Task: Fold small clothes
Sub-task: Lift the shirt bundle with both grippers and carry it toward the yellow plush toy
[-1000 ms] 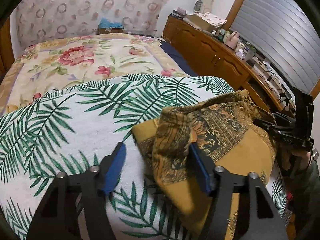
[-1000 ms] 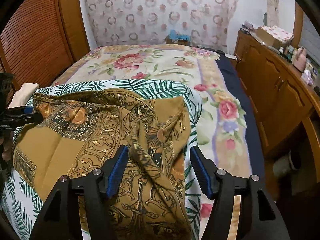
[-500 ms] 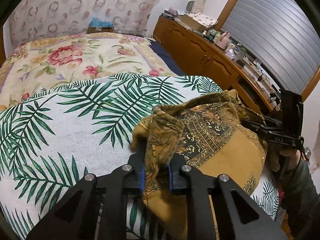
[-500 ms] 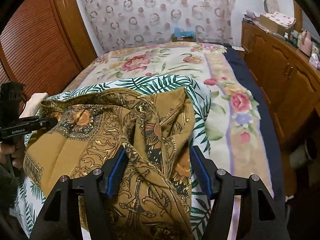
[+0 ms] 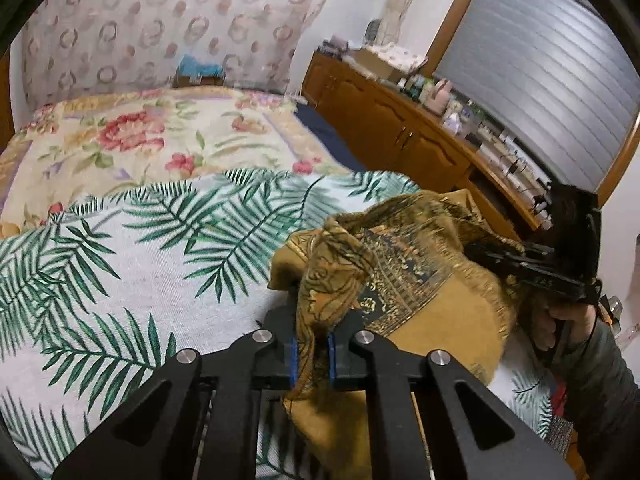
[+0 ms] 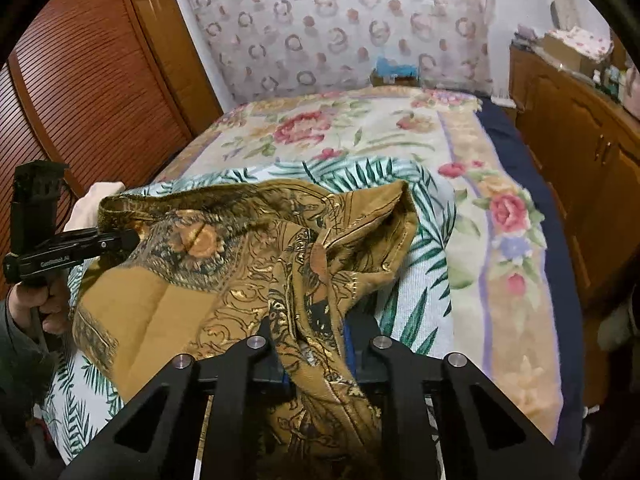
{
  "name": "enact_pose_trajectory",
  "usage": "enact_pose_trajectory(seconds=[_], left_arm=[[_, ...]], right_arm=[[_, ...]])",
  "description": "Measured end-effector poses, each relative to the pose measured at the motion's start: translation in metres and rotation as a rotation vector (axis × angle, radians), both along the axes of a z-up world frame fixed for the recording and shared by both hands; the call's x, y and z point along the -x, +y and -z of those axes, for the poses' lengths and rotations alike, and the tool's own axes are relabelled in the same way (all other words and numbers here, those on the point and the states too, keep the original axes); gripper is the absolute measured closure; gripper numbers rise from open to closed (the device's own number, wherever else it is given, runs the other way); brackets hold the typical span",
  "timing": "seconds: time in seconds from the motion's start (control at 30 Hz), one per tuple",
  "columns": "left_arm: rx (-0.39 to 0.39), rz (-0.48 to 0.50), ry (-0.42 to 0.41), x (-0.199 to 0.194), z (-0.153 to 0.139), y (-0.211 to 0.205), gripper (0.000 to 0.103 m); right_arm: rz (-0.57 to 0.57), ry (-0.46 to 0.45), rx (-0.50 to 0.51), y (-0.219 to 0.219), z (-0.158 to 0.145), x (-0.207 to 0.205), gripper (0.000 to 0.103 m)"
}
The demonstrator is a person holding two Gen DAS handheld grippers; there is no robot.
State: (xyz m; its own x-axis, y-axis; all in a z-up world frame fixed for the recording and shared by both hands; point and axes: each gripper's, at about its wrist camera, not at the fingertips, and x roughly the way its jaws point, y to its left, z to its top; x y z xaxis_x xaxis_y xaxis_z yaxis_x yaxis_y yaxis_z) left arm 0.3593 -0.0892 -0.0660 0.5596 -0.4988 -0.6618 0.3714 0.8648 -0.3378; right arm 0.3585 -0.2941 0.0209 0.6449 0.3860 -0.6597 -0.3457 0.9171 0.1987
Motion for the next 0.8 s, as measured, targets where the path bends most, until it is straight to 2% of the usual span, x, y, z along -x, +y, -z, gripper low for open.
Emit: enact_pose_trajectory(seconds=[0.2,0.37,0.6,0.8], left_arm=[[0.034,-0.009,-0.093,0.035,-0.033,0.011,0.093],[0.042,-0.043,-0.154,0.062,-0.052,0.036,0.093],[0.036,-0.149,-0.202,0.106,-0.062,0.094,0.093],[0.051,-0.255,-0.235,0.138,-0.071,0.146,0.093]], right_arm=[[0.001,-0.117,0.007,0.013,-0.014,0.021,0.087],[-0.061,-0.197,0.022,0.044,-0.029,0.036,0.088],[-0.175,-0.266,0.038,0.103,-0.029,0.044,0.088],[-0.276,-0.29,0.03,0.146,-0.026,0.03,0.088]])
